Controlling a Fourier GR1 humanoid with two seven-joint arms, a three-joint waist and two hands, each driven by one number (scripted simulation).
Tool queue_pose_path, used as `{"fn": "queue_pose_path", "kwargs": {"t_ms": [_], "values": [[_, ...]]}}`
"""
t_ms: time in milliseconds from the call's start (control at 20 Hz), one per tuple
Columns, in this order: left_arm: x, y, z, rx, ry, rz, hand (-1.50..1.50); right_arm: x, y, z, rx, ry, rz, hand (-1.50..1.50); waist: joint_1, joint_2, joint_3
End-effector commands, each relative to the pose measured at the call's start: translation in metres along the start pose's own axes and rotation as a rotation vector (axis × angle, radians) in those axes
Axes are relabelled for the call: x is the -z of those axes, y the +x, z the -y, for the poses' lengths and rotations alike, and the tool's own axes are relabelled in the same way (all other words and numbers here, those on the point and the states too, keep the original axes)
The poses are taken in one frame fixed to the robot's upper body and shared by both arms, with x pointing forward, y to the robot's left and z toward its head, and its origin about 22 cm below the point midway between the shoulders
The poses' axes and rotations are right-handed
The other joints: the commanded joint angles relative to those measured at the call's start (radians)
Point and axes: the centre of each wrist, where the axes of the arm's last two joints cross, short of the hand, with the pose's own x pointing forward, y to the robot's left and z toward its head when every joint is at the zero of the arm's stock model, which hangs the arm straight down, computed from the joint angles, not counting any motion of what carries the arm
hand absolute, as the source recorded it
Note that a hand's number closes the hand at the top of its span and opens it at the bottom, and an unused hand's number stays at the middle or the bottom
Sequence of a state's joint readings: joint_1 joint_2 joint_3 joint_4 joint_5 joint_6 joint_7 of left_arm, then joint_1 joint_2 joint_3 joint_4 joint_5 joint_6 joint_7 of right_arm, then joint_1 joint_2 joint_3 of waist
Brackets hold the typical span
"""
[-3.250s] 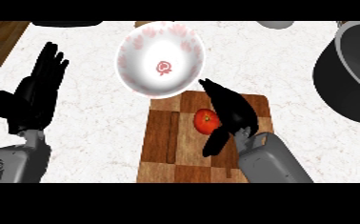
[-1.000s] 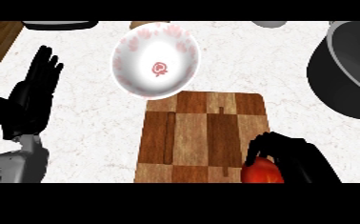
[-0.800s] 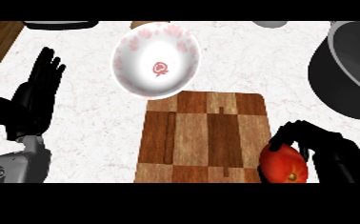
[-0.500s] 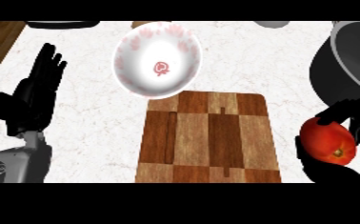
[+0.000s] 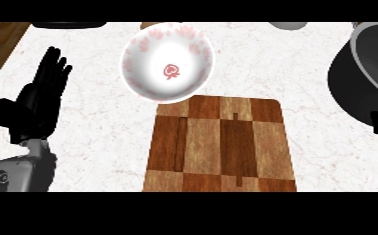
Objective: Pick the tomato from the cutting board and place it in the pot
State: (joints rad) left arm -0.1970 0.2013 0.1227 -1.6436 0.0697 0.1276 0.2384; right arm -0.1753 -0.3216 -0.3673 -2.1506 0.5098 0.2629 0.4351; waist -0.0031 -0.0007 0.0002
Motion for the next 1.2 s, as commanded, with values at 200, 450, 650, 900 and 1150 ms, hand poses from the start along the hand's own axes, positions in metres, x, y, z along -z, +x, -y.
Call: {"fn": "queue_pose_path", "kwargs": {"t_ms": [200,450,650,900,1150], "values": [[-0.005,0.001,0.009,-0.007,-0.016,0.023,0.0,0.039,-0.071,0.025,0.117,-0.038,-0.065,1.5,0.002,0.001,0.0],[0.009,0.014,0.006,-0.006,-0.027,0.027,0.0,0.061,-0.081,0.014,-0.298,-0.113,-0.02,1.5,0.019,0.014,0.0],[-0.001,0.004,0.002,0.002,-0.008,0.021,0.0,0.077,-0.123,-0.003,-0.41,-0.144,-0.07,1.5,0.031,0.009,0.001],[0.01,0.009,0.001,-0.002,-0.035,0.004,0.0,0.096,-0.172,-0.029,-0.39,-0.087,-0.076,1.5,0.026,0.009,0.002],[0.007,0.0,0.005,-0.005,-0.04,0.017,0.0,0.103,-0.199,-0.041,-0.259,-0.015,-0.222,1.5,0.029,0.011,0.002]]}}
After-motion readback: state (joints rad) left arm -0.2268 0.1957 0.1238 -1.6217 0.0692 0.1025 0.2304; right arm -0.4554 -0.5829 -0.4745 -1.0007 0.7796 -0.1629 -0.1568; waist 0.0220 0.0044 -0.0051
